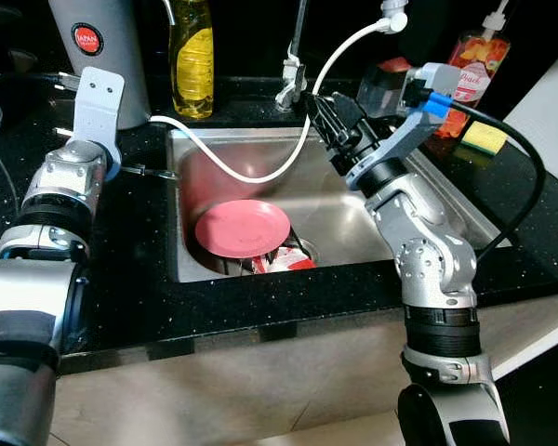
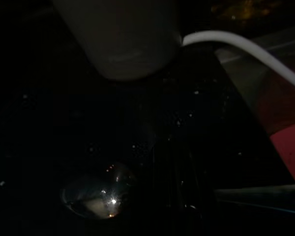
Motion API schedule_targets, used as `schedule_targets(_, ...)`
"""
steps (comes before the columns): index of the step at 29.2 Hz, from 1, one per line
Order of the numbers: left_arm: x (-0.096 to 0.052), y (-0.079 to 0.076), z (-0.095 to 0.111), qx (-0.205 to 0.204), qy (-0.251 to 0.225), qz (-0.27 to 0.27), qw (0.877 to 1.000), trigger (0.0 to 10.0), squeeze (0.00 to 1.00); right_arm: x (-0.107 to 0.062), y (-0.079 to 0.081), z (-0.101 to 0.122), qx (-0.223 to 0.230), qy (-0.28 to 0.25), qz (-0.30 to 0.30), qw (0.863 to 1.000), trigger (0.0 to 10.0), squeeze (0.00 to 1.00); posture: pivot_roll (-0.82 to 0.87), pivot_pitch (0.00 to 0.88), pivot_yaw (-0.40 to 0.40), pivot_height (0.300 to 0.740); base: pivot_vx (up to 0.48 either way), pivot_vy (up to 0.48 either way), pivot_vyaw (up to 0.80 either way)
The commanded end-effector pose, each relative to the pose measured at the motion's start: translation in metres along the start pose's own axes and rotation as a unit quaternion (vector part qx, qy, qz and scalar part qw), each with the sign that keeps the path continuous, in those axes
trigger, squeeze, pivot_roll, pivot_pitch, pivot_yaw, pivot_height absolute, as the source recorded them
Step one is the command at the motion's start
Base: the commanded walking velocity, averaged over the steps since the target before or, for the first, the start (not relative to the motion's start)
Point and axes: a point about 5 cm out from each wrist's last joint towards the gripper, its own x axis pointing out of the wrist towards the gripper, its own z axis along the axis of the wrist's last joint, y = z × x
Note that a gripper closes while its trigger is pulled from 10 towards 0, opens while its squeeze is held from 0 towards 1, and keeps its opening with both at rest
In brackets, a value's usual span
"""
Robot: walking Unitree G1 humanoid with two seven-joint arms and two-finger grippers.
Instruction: Kitchen organization
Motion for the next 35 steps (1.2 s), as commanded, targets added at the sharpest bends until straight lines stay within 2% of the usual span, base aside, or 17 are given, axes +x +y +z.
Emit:
schedule_targets(1,-0.001,0.01,0.004,-0.002,-0.007,0.014,1.0,10.0,0.0,-0.003,0.002,0.002,-0.005,0.003,0.008,1.0,10.0,0.0,0.07,0.003,-0.038,0.74,0.0,0.0,0.0)
schedule_targets(8,-0.002,0.015,0.013,-0.018,-0.03,0.023,0.999,10.0,0.0,-0.002,0.001,-0.002,-0.007,0.02,0.008,1.0,10.0,0.0,0.09,0.035,-0.047,0.74,0.0,0.0,0.0)
schedule_targets(13,-0.005,0.014,0.028,-0.02,-0.051,0.005,0.998,10.0,0.0,0.0,-0.016,-0.011,0.011,0.04,-0.032,0.999,10.0,0.0,0.12,0.074,-0.071,0.74,0.0,0.0,0.0)
schedule_targets(20,-0.004,0.015,0.017,-0.008,-0.031,0.0,0.999,10.0,0.0,0.002,-0.022,-0.013,0.017,0.047,-0.045,0.998,10.0,0.0,0.13,0.108,-0.071,0.74,0.0,0.0,0.0)
schedule_targets(30,-0.004,0.02,0.016,-0.001,-0.033,0.004,0.999,10.0,0.0,0.0,-0.032,-0.007,0.005,0.04,-0.062,0.997,10.0,0.0,0.13,0.14,-0.043,0.74,0.0,0.0,0.0)
schedule_targets(35,-0.004,0.019,0.011,-0.003,-0.015,-0.012,1.0,10.0,0.0,-0.001,-0.032,-0.005,0.003,0.034,-0.067,0.997,10.0,0.0,0.13,0.143,-0.031,0.74,0.0,0.0,0.0)
